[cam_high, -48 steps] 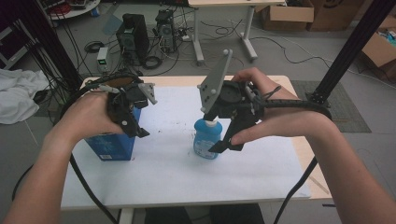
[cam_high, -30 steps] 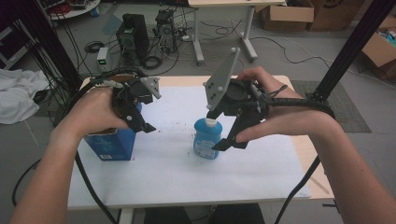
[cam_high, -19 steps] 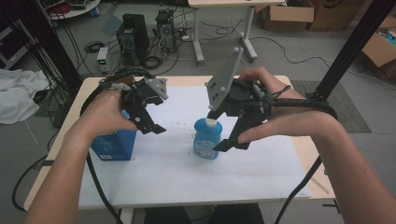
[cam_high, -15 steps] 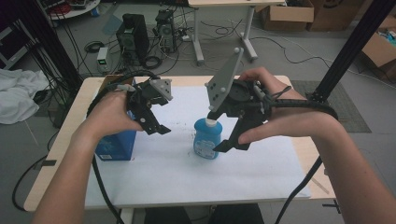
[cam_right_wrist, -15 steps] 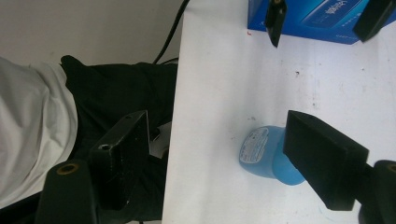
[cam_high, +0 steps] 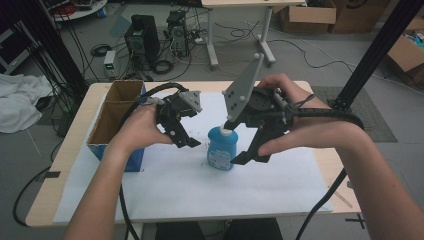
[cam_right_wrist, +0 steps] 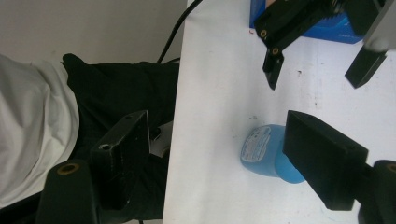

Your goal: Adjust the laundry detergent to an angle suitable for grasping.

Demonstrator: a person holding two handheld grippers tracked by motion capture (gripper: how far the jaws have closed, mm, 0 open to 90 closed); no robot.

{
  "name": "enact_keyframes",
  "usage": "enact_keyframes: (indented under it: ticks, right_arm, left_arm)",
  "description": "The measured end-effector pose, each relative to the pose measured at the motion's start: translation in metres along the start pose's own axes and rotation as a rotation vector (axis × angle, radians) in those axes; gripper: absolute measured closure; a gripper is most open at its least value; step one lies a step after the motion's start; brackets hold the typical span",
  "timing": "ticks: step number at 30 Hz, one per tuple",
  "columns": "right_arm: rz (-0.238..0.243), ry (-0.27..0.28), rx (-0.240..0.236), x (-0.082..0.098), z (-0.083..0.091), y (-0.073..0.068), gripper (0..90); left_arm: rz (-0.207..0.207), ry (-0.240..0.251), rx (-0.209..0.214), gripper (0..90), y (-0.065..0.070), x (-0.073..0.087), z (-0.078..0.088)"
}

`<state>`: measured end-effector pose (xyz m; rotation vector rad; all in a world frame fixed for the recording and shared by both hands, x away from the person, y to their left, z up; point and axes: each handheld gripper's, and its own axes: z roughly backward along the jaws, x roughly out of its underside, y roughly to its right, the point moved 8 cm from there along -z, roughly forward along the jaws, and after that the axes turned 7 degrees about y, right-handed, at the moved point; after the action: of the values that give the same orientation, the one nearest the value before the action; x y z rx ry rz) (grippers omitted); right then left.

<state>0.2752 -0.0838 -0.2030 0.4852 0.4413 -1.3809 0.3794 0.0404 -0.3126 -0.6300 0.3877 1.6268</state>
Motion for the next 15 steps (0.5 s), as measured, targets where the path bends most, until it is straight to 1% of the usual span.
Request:
enact_keyframes:
  ticks: [2,5,6,7,8,9,10,11,12,15]
  right_arm:
    - [0.000,0.003,0.000,0.001,0.001,0.000,23.1]
    - [0.002,0.003,-0.002,0.002,0.001,0.000,23.1]
    - [0.003,0.004,-0.003,0.003,0.001,0.000,23.0]
    - [0.003,0.004,-0.003,0.003,0.001,0.000,23.0]
    - [0.000,0.003,-0.003,0.004,0.001,0.000,23.1]
    - [0.000,0.003,-0.003,0.004,0.001,0.000,23.1]
    - [0.001,0.003,-0.006,0.006,0.000,0.000,23.1]
    - [0.001,0.003,-0.006,0.006,0.000,0.000,23.1]
    - [-0.004,0.002,-0.005,0.007,0.001,0.000,23.1]
    - [-0.004,0.004,-0.005,0.008,0.001,0.000,23.1]
  left_arm:
    - [-0.010,-0.006,-0.009,6.0,-0.001,-0.001,-0.005]
    - [-0.001,0.018,0.000,6.1,-0.002,-0.004,-0.013]
    - [0.000,0.014,0.007,6.1,-0.003,-0.004,-0.019]
    - [0.000,0.014,0.007,6.0,-0.003,-0.004,-0.019]
    - [-0.003,0.003,0.002,5.8,-0.004,-0.004,-0.026]
    - [-0.003,0.003,0.002,5.5,-0.004,-0.004,-0.026]
    - [-0.005,0.006,0.007,5.4,-0.005,-0.005,-0.031]
    - [-0.005,0.006,0.007,5.4,-0.005,-0.005,-0.031]
    - [0.003,0.017,0.011,5.5,-0.005,-0.006,-0.033]
    - [-0.001,0.018,0.017,5.6,-0.006,-0.007,-0.040]
